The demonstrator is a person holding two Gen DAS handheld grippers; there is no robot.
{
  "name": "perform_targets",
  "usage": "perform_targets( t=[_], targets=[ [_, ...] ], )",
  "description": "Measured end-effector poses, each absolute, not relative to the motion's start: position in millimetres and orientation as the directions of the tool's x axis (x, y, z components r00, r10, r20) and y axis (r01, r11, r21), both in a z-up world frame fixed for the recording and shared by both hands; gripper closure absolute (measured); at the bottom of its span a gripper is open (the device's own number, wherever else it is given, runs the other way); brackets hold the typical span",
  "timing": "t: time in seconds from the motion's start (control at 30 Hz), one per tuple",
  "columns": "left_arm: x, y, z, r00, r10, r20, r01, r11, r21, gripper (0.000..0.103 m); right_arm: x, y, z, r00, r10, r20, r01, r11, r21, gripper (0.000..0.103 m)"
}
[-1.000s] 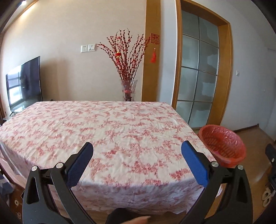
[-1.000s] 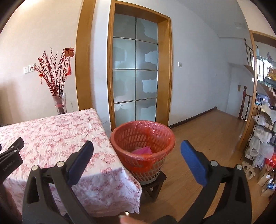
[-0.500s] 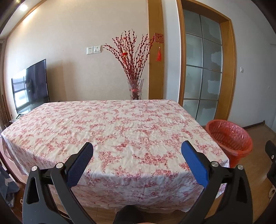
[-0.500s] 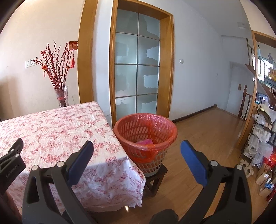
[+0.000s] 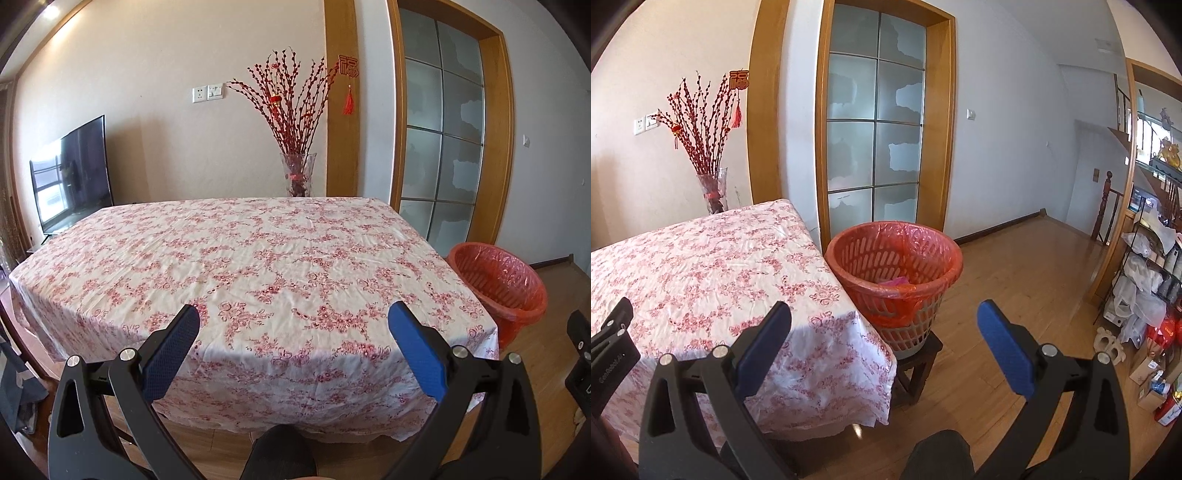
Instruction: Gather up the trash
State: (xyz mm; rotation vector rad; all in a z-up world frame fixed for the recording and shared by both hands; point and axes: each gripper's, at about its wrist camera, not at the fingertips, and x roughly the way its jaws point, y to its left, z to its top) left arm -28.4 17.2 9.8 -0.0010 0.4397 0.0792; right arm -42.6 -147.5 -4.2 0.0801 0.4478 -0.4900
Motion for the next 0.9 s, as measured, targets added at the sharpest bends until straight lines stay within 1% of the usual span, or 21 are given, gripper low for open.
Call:
perform_targets(
  t=[0.7, 0.9],
  targets=[
    [-33.8, 21.5, -2.4, 0.878, 0.085, -0.472, -0.091, 0.996, 0.01, 0.003, -51.1, -143.0, -11.5, 0.767, -0.46, -0.448, 0.49, 0.87, -0.054, 0.004],
    [-35.4, 22.8, -2.0, 0.881, 0.08, -0.466, -0.091, 0.996, -0.002, 0.003, -53.1, -144.0, -10.1, 0.771, -0.46, -0.44, 0.49, 0.87, -0.049, 0.004]
  ],
)
